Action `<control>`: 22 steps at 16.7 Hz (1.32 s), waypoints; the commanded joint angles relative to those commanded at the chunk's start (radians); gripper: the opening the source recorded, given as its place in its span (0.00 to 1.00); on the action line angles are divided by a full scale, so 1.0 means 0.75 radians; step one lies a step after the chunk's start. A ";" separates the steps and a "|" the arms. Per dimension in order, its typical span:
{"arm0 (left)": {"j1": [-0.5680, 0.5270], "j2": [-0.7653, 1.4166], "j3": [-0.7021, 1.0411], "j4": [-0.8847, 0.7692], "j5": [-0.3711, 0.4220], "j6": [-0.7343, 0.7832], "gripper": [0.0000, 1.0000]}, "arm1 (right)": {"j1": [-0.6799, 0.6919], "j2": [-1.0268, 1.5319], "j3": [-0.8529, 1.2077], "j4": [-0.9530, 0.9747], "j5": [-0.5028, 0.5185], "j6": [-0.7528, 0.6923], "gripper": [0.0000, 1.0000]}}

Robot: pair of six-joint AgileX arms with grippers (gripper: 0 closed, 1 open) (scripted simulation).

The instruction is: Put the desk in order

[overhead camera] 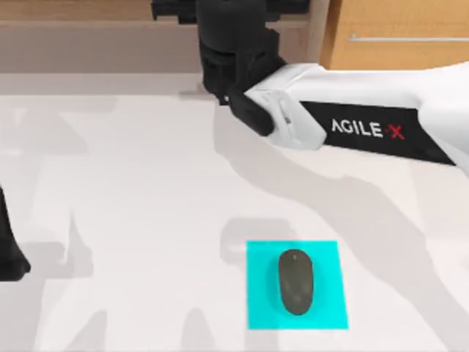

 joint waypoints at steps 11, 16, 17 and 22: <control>0.000 0.000 0.000 0.000 0.000 0.000 1.00 | -0.086 -0.441 -0.503 -0.014 -0.599 0.466 0.00; 0.000 0.000 0.000 0.000 0.000 0.000 1.00 | -0.172 -0.674 -0.879 -0.041 -0.991 0.763 0.00; 0.000 0.000 0.000 0.000 0.000 0.000 1.00 | -0.206 -0.715 -0.958 -0.049 -1.065 0.822 0.00; 0.000 0.000 0.000 0.000 0.000 0.000 1.00 | -0.455 -0.885 -1.308 -0.077 -1.381 1.110 0.00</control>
